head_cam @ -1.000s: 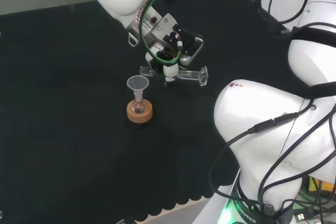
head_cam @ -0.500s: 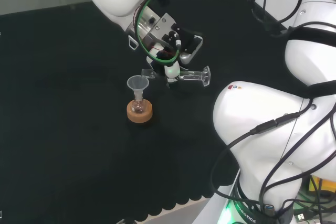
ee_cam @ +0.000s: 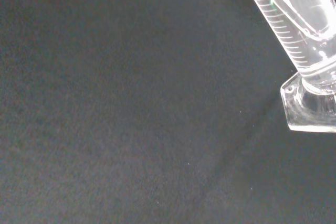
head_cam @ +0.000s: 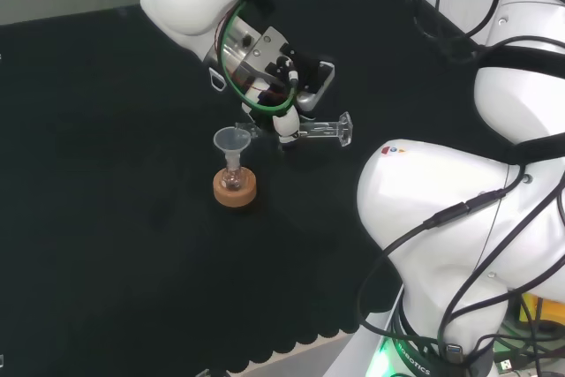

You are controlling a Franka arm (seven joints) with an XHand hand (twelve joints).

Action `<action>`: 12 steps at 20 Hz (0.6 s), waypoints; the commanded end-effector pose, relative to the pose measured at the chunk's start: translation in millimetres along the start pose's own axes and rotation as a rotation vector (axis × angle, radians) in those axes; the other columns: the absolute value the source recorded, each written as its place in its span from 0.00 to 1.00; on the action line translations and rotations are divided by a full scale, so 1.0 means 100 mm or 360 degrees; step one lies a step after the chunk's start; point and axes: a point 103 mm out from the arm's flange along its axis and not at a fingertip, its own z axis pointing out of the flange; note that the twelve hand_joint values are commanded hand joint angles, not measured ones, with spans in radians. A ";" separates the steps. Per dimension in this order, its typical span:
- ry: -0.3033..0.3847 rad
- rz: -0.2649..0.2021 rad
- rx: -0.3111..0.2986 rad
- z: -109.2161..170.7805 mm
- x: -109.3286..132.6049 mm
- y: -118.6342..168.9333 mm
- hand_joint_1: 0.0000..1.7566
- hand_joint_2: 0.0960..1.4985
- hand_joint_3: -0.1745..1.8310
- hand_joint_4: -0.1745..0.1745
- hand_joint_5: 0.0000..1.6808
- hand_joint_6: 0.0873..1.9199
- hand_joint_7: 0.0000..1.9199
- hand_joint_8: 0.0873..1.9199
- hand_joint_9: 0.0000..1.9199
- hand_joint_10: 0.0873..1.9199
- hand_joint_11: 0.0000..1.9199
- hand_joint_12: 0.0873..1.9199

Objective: Pour the water from the graduated cylinder into the round-bottom flask.

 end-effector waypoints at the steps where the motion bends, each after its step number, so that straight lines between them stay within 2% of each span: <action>1: -0.0026 0.0064 0.0095 0.00 0.00 0.01 0.72 0.72 0.09 0.00 0.58 0.50 0.52 0.49 0.74 0.00 0.67 0.34; 7: -0.0034 0.0112 0.0141 0.00 -0.04 0.00 0.72 0.72 0.09 0.00 0.58 0.50 0.52 0.50 0.74 0.00 0.67 0.34; 9: -0.0040 0.0123 0.0132 -0.01 -0.05 -0.01 0.68 0.73 0.09 0.00 0.58 0.51 0.56 0.35 0.74 0.00 0.67 0.34; 12: -0.0057 0.0134 0.0126 -0.03 -0.06 -0.03 0.66 0.73 0.09 0.00 0.58 0.51 0.61 0.22 0.74 0.00 0.67 0.34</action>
